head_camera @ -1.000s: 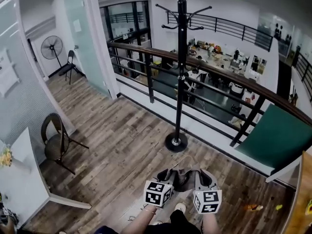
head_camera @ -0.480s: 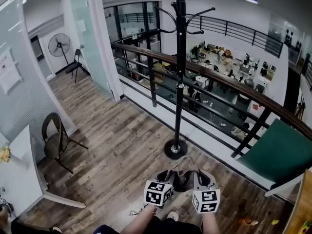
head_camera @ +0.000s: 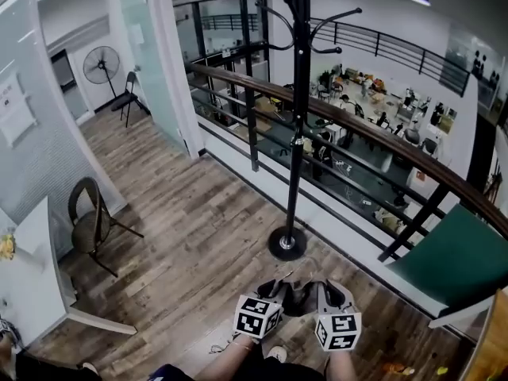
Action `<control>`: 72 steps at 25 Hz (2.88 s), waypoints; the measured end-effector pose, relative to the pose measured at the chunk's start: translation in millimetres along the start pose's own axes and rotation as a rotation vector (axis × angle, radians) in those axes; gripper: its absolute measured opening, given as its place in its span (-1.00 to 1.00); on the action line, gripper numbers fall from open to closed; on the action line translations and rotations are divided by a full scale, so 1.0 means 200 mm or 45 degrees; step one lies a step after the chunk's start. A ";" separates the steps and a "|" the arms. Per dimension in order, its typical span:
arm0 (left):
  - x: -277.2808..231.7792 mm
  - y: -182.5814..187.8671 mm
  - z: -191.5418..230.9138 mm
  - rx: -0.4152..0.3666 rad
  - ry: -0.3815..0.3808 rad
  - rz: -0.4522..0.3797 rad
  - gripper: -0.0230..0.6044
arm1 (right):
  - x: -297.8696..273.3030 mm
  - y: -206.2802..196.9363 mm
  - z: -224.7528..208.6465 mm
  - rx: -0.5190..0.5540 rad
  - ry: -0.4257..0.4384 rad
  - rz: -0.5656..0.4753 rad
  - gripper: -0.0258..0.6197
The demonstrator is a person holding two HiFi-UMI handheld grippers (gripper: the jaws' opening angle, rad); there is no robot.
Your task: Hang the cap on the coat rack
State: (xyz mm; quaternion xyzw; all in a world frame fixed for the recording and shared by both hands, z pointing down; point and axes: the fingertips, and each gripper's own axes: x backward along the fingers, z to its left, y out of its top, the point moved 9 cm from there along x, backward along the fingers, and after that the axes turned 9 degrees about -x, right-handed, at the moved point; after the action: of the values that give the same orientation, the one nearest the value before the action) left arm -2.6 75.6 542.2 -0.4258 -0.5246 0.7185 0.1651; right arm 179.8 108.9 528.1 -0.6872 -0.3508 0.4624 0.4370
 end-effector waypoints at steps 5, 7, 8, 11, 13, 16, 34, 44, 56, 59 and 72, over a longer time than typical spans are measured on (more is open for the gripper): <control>-0.10 0.03 0.13 -0.003 -0.037 0.017 -0.74 | -0.15 0.03 0.00 0.009 -0.012 0.019 -0.83; -0.14 0.06 0.21 -0.008 -0.053 0.030 -0.74 | -0.24 0.05 0.01 0.012 -0.024 0.031 -0.83; -0.17 0.08 0.26 -0.006 -0.056 0.031 -0.74 | -0.28 0.07 0.01 0.015 -0.032 0.034 -0.83; -0.27 0.16 0.40 -0.003 -0.087 0.008 -0.74 | -0.42 0.15 0.01 0.033 -0.088 0.010 -0.83; -0.35 0.22 0.48 -0.014 -0.122 -0.012 -0.74 | -0.51 0.20 0.00 0.053 -0.150 -0.018 -0.82; -0.45 0.31 0.62 -0.038 -0.177 -0.029 -0.74 | -0.65 0.28 0.01 0.063 -0.217 -0.062 -0.82; -0.73 0.58 1.05 -0.184 -0.318 -0.049 -0.74 | -1.06 0.46 0.13 -0.002 -0.353 -0.126 -0.83; -0.71 0.85 1.01 -0.206 -0.339 -0.157 -0.74 | -1.01 0.73 0.10 0.081 -0.285 -0.186 -0.84; -0.71 1.35 0.91 -0.329 -0.357 -0.327 -0.74 | -0.95 1.21 -0.08 0.133 -0.232 -0.291 -0.83; -0.71 1.44 0.88 -0.323 -0.348 -0.366 -0.74 | -0.93 1.30 -0.10 0.182 -0.233 -0.321 -0.83; -0.77 1.83 0.89 -0.320 -0.233 -0.545 -0.74 | -0.98 1.69 -0.23 0.264 -0.229 -0.454 -0.83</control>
State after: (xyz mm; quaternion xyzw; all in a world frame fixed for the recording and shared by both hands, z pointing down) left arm 23.8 -282.7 297.1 -0.2555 -0.7005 0.6320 0.2111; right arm 184.7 -203.2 289.5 -0.5217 -0.4548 0.4709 0.5470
